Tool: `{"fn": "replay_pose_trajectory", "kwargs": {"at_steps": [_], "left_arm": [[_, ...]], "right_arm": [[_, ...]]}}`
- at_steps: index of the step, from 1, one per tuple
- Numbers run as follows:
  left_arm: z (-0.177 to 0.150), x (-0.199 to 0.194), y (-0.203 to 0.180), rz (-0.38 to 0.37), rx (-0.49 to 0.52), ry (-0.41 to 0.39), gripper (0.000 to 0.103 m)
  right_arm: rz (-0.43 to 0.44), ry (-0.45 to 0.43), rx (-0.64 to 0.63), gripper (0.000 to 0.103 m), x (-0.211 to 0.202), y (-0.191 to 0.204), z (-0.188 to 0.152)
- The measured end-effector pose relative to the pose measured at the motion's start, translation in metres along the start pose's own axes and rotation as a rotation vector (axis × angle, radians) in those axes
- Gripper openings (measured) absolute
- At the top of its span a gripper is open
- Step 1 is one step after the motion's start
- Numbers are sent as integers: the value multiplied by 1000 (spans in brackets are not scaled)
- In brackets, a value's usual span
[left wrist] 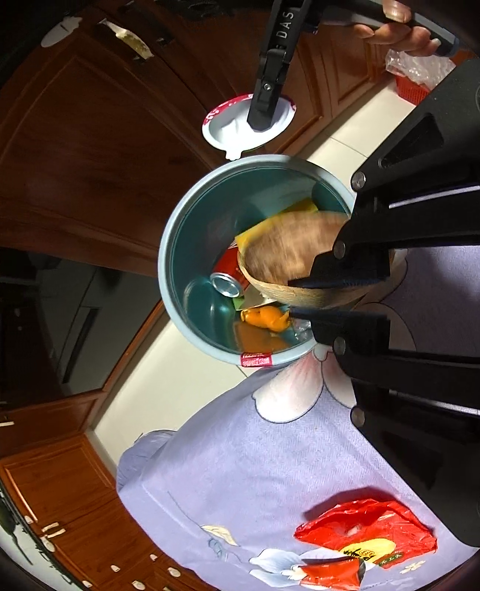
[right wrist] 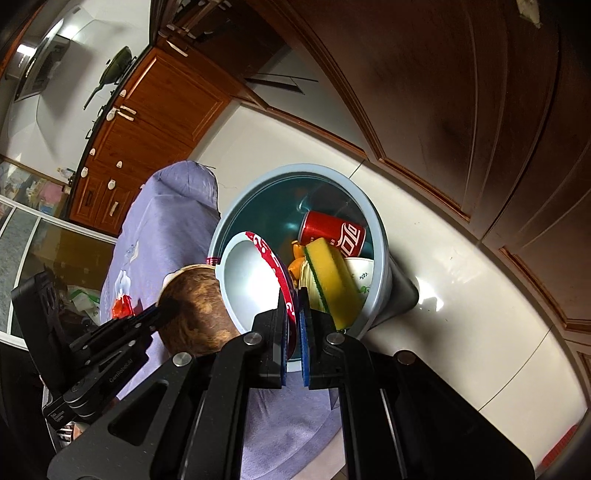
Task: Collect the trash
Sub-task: 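Open both tools to drop the bowl and cup into the bin, then move both open tools back over the red wrappers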
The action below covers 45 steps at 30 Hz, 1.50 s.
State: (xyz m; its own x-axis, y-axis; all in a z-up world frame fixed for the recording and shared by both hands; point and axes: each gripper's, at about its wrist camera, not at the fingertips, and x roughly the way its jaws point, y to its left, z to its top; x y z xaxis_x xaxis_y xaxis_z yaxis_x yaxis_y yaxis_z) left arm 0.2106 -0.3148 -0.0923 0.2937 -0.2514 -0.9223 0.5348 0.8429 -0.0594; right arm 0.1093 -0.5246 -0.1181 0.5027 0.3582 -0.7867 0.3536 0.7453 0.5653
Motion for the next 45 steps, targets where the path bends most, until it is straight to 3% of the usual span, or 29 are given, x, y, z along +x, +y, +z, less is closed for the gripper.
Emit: {"fn": "replay_pose_trajectory", "kwargs": {"at_steps": [2,10,12,14,15,18,20,25,35,45], "left_arm": [[-1,-2,1,8,-3,-11,28],[-10,-17,15,3,-32,-31,34],[-12,-22,17,1,-44,-38,41],[-15,-29,21,1,-63,-54,60],[-17,-33,23,2,-70,-66,63],[-23,-42,29,-2,-91,-84,77],[-25,-48,32,-2,-105,-98,88],[-34,-60,46,-15,-141,-124,94],[-56,-77,72,-22,-188,-148,95],[-103,-108,127,7,-287,-192,96]], "right_arm": [[-2,6,-4,5,3,2,-1],[0,31,-18,6,17,13,-3],[-4,39,-20,9,21,15,-3],[-6,49,-29,9,26,19,-3],[-5,55,-33,14,27,20,-3],[-4,42,-32,69,29,26,-4],[-18,30,-46,70,27,32,-4],[-30,32,-40,77,26,39,-6],[-54,40,-18,77,23,55,-18],[-33,60,-98,77,34,110,-41]]}}
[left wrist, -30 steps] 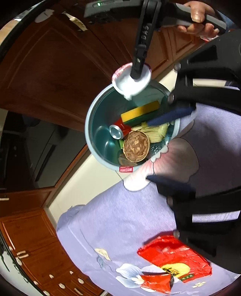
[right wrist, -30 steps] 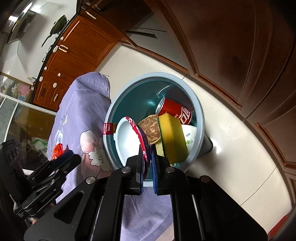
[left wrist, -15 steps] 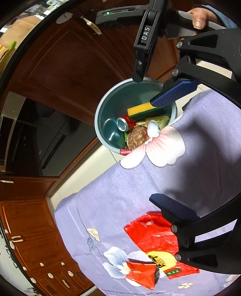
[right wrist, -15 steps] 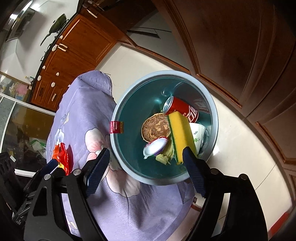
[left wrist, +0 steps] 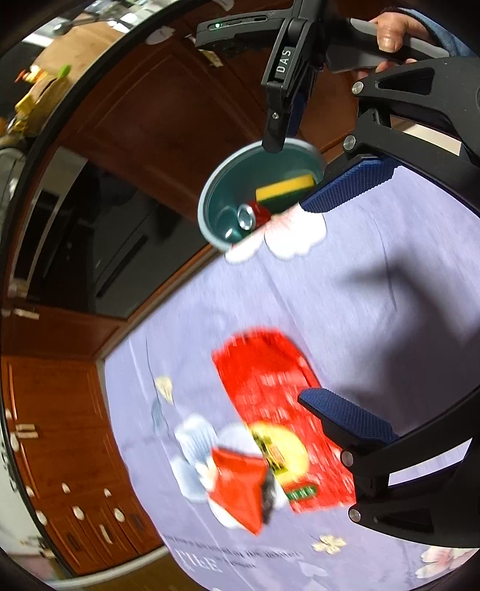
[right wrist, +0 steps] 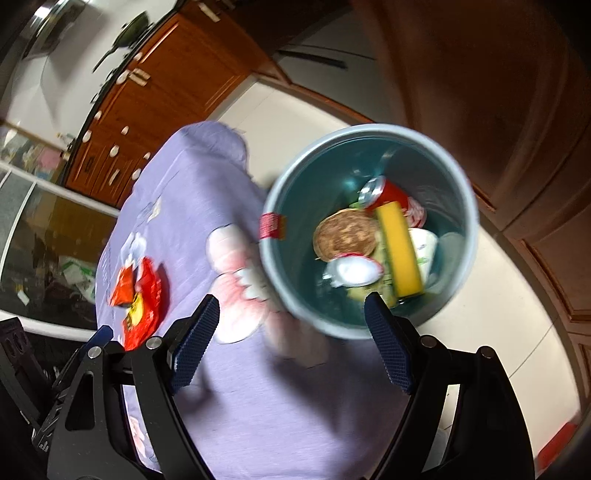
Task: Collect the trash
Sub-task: 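Move both open tools back over the red wrappers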
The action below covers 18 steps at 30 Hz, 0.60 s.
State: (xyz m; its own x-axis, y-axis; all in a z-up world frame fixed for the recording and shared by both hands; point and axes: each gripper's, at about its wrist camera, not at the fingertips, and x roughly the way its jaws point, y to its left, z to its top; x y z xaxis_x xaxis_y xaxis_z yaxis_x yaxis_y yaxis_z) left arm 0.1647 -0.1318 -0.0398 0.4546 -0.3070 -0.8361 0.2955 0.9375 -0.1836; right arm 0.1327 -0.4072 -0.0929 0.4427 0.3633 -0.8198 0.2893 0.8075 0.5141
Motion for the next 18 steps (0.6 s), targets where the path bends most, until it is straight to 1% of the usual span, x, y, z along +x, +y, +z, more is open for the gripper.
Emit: {"fn": "replay_pose_trajectory", "kwargs": {"at_steps": [3,9,14,18], "left_arm": [[-7,-8,24,14,-40,-10,96],[-26,-27,85,44,-138,-31,97],[-32,-32,123,65,-193,-37,97],[-39,-32,149,83,-230,-31,97]], "right_arm": [[6,17,-35,77,9,24,-6],[12,69,-118,77,33,76,-20],[12,112,-171,77,57,112,-27],[13,138,-197,77,75,132,-29]]}}
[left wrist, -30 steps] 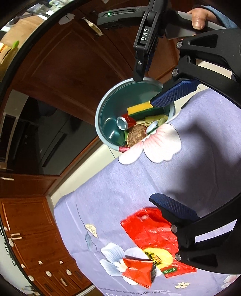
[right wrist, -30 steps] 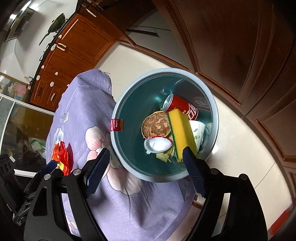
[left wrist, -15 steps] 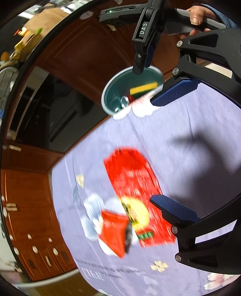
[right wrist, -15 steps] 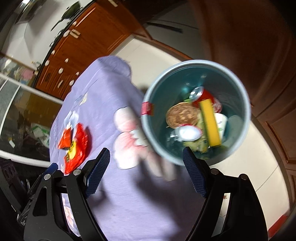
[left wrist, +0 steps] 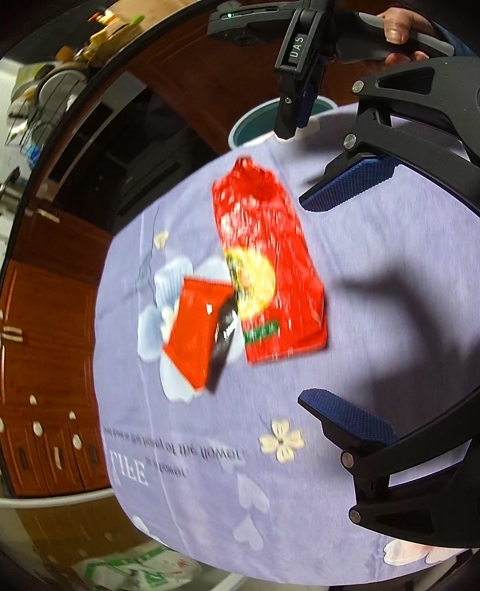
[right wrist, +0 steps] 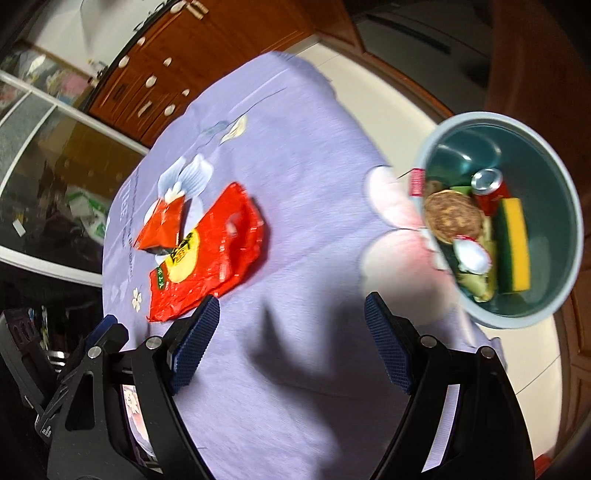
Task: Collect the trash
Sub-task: 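Move both open tools back over the red wrappers, then grasp the large red snack bag with the right tool while the left tool grasps the small red wrapper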
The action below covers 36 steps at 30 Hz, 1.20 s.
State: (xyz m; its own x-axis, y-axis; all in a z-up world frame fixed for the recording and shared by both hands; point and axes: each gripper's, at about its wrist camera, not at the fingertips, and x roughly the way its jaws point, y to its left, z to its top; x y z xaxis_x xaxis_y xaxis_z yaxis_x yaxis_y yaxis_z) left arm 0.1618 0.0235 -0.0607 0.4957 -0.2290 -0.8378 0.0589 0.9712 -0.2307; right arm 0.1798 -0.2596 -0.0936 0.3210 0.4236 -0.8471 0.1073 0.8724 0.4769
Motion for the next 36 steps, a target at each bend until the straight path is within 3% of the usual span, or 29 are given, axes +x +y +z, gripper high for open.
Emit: {"fn": "replay_pose_trajectory", "kwargs": {"at_steps": [14,20,21,22,23,24,28,36], "left_arm": [[19,13,44,20,-44,8,97],[27,21,53,28,-50,15,97],[28,23,53,30,-48,16,97],[30,25,54,30,-44,17,97],[32,26,53,31,-38,18,97],[35,28,52,34,-29,18,97],[46,37,46,29,6,23,97],[74,71,34,-17,31,54,97]], "right_arm": [[-10,21,-12,77,52,33,28],[-23,-14,-45,76,58,43,32],[-18,-21,-47,66,58,43,32],[-5,-16,-47,38,59,42,33],[18,12,-39,16,63,41,34],[33,31,-27,10,65,40,34],[22,17,-32,9,52,34,37],[-102,-103,-13,10,2,-4,50]]}}
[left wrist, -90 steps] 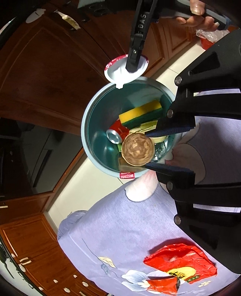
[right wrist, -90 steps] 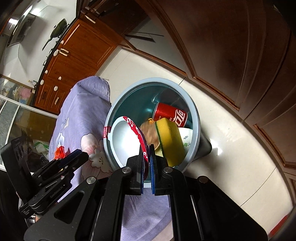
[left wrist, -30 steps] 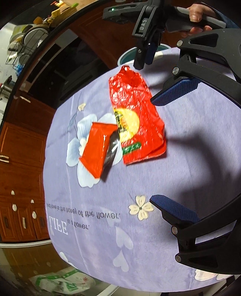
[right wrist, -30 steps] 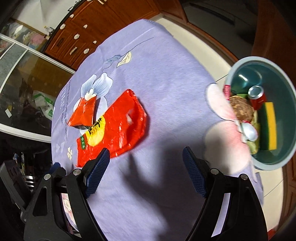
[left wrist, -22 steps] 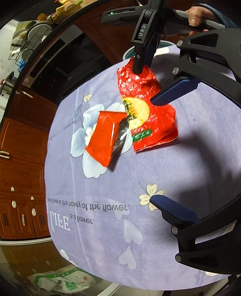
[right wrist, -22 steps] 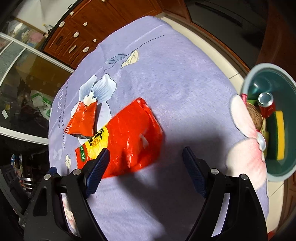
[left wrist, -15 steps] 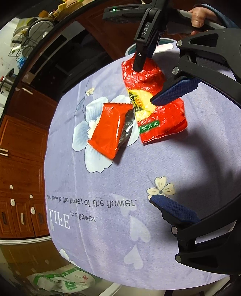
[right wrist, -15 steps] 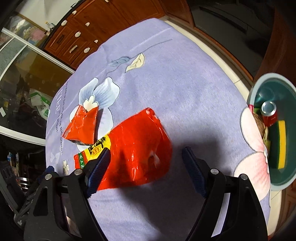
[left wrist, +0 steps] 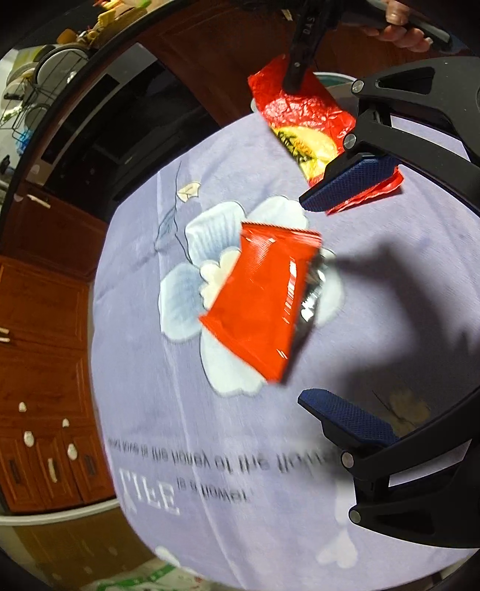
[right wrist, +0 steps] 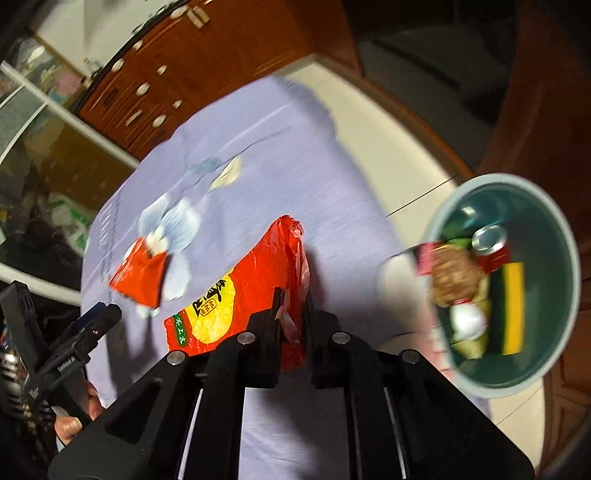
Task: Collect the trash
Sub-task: 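Grasp the large red snack bag with the right tool while the left tool grasps the small red wrapper, then carry both red wrappers over the teal bin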
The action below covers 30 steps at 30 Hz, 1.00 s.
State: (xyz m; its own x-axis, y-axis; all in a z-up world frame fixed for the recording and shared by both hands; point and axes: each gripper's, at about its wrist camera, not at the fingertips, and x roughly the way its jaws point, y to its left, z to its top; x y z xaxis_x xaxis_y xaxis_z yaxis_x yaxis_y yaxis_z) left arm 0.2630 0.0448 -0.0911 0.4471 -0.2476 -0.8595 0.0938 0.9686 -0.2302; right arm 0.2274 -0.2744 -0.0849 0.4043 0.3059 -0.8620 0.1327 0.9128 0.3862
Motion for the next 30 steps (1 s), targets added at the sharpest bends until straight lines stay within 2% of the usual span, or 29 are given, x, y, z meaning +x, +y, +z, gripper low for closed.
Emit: {"fn": "replay_pose_trajectory", "kwargs": {"at_steps": [4,10,12,13,14,16,19,23,30], "left_arm": [[11,22,-7,10,-25,19,97],[13,43,-19,109,3,-2,97],[12,45,-25,153,32,-17,83],[11,44,-29,187,59,-33,65],[11,42,-30,183,64,-37,48],[11,39,-29,164,54,-29,26],[7,32,-30,166,56,-38,22],[-3,10,-37,148,68,-59,21],[-25,-33,-76,57,126,-83,22]], "right_arm": [[10,7,24,10,3,-11,2],[24,20,25,10,13,-16,1],[28,22,26,10,15,-16,2],[32,22,28,10,15,-17,1],[36,22,29,10,16,-18,1],[42,19,29,10,16,-19,1],[53,2,25,10,11,-19,-1],[60,-33,10,10,-5,-18,0],[83,-112,33,10,-46,-31,-4]]}}
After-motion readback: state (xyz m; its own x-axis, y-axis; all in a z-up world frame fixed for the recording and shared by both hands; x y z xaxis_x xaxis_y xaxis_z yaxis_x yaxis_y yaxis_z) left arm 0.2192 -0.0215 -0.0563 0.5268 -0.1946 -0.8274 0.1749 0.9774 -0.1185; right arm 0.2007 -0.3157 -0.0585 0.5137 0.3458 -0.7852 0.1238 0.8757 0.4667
